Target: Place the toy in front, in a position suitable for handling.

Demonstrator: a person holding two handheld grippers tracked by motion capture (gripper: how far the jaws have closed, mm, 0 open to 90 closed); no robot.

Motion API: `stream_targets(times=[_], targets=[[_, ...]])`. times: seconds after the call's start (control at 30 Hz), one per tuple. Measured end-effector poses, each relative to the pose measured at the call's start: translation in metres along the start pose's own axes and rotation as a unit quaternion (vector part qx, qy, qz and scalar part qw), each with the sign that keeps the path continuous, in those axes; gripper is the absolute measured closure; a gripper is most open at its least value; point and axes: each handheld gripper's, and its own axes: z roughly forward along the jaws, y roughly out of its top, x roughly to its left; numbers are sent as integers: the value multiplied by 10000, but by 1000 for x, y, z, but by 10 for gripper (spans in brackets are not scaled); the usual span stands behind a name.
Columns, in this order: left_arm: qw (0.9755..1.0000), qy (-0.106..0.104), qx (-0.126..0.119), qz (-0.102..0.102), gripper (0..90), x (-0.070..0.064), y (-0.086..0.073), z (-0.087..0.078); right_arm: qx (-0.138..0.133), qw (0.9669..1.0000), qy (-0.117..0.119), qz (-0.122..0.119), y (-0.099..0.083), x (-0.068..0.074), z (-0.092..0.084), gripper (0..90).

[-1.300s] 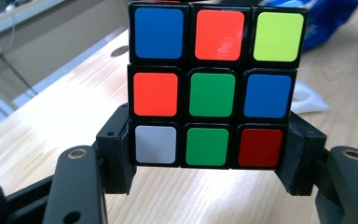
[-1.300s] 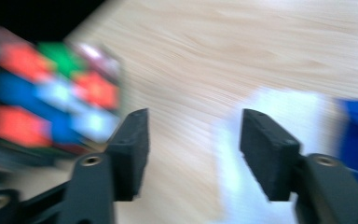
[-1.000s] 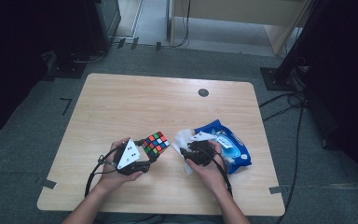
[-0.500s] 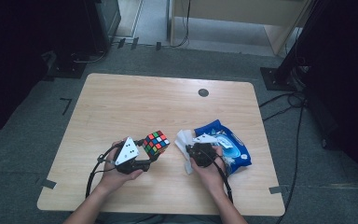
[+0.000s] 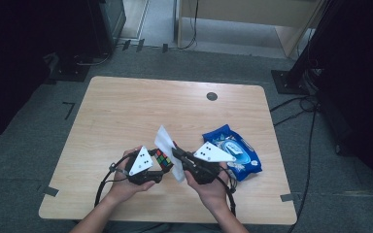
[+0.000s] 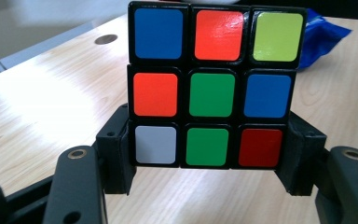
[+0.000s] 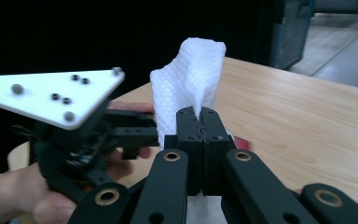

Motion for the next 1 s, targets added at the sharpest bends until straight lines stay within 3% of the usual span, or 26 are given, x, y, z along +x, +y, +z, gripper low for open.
stream_targets(times=[0.1, 0.27, 0.43, 0.5, 0.63, 0.83, 0.93, 1.0], targets=[[10000, -14, -69, 44, 347, -3, 3, -2, 60, 9999, -158, -21, -7, -1, 5, 900], [9999, -28, -77, 67, 348, -3, 4, -5, 41, 9988, -485, 110, -17, -16, 8, 896], [9998, -106, -143, 14, 348, -1, 5, -7, 360, 9937, -1013, 310, -31, -42, 11, 897], [9999, -77, -142, 26, 348, 0, 6, -7, 387, 9917, -1112, 508, -35, -50, 11, 897], [10000, -38, 20, -12, 348, 0, 2, -2, 154, 9931, -1004, 581, -26, -47, 2, 897], [9999, -9, 145, 26, 348, -4, 1, 3, -237, 9988, -388, 207, -2, -10, -8, 897], [9999, 3, 101, 37, 348, -5, 2, 2, -172, 9997, -160, 115, -1, 3, -4, 896], [10000, -15, 39, 31, 348, -6, 3, 0, -68, 9997, -234, 20, -6, 6, 1, 896]])
